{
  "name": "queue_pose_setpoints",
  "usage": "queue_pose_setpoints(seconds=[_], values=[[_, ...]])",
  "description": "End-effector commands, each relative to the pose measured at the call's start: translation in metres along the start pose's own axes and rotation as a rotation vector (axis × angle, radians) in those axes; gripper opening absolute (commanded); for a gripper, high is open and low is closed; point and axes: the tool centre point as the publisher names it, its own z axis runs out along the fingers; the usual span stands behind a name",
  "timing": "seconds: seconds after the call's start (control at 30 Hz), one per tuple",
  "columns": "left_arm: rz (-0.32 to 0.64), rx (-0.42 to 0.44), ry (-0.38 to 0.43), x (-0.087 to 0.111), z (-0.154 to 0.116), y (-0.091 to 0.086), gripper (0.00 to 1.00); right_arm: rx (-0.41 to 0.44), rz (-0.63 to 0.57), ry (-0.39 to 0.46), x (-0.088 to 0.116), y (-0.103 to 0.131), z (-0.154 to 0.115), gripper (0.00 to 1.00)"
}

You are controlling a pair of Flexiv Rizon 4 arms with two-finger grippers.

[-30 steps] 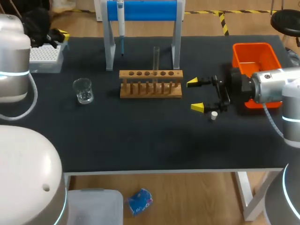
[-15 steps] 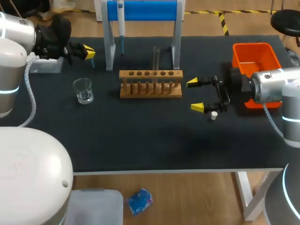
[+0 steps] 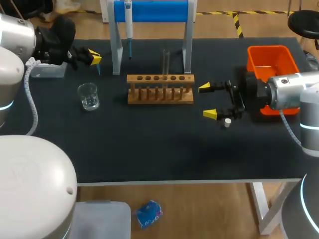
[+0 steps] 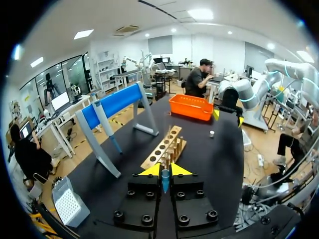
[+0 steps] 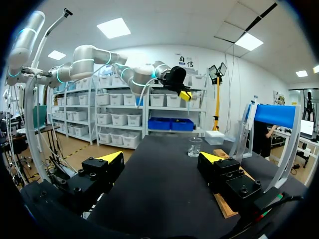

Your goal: Invert the test tube, pick up the pipette, mount the tip to pipette, aspirate from beaker and dispense into the tube, eject the tip, return the pipette, and cap with the stopper.

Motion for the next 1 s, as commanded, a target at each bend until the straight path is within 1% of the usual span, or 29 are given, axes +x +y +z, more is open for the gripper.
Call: queue_pose_setpoints(seconds=[0.03,0.13,0.17,0.23,0.3,0.37,0.47,0.5,0.53,0.57,0.63,0.67,0.7,0.73,0.77,0.8,0.83,0.87,0.9,0.93,1.0], values=[[0.032,-0.013,0.020,0.018,0.005,-0.016,0.00,-0.001,-0.001,0.000,0.000,-0.001,0.000,1.00],[0.064,-0.010,0.055,0.042,0.017,-0.033,0.00,-0.001,-0.001,0.000,0.000,-0.001,0.000,1.00],[0.083,-0.029,0.068,0.051,0.022,-0.037,0.00,-0.001,-0.001,0.000,0.000,-0.001,0.000,1.00],[0.090,-0.023,0.097,0.066,0.030,-0.043,0.00,-0.001,-0.001,0.000,0.000,-0.001,0.000,1.00],[0.106,-0.045,0.110,0.081,0.038,-0.047,0.00,-0.001,-0.001,0.000,0.000,-0.001,0.000,1.00],[0.100,-0.025,0.139,0.095,0.044,-0.051,0.00,-0.001,-0.001,0.000,0.000,-0.001,0.000,1.00],[0.118,-0.035,0.147,0.117,0.054,-0.057,0.00,-0.001,-0.001,0.000,0.000,-0.001,0.000,1.00],[0.106,-0.005,0.158,0.124,0.059,-0.059,0.00,-0.001,-0.001,0.000,0.000,-0.001,0.000,1.00],[0.124,-0.014,0.171,0.133,0.066,-0.062,0.00,-0.001,-0.001,0.000,0.000,-0.001,0.000,1.00],[0.155,-0.051,0.173,0.141,0.073,-0.064,0.00,-0.001,-0.001,0.000,0.000,-0.001,0.000,1.00],[0.146,-0.013,0.219,0.156,0.088,-0.070,0.00,-0.001,-0.001,0.000,0.000,-0.001,0.000,1.00],[0.178,-0.048,0.222,0.163,0.095,-0.072,0.00,-0.001,-0.001,0.000,0.000,-0.001,0.000,1.00],[0.187,-0.050,0.228,0.170,0.101,-0.074,0.00,-0.001,-0.001,0.000,0.000,-0.001,0.000,1.00],[0.185,-0.040,0.256,0.176,0.107,-0.075,0.00,-0.001,-0.001,0.000,0.000,-0.001,0.000,1.00],[0.206,-0.068,0.253,0.182,0.113,-0.075,0.00,-0.001,-0.001,0.000,0.000,-0.001,0.000,1.00],[0.217,-0.074,0.250,0.187,0.117,-0.075,0.00,-0.001,-0.001,0.000,0.000,-0.001,0.000,1.00],[0.203,-0.063,0.280,0.192,0.122,-0.075,0.00,-0.001,-0.001,0.000,0.000,-0.001,0.000,1.00],[0.208,-0.074,0.296,0.198,0.128,-0.075,0.00,-0.001,-0.001,0.000,0.000,-0.001,0.000,1.00],[0.212,-0.076,0.294,0.202,0.132,-0.074,0.00,-0.001,-0.001,0.000,0.000,-0.001,0.000,1.00],[0.193,-0.060,0.310,0.205,0.137,-0.073,0.00,-0.001,-0.001,0.000,0.000,-0.001,0.000,1.00],[0.177,-0.049,0.308,0.205,0.141,-0.071,0.00,-0.001,-0.001,0.000,0.000,-0.001,0.000,1.00]])
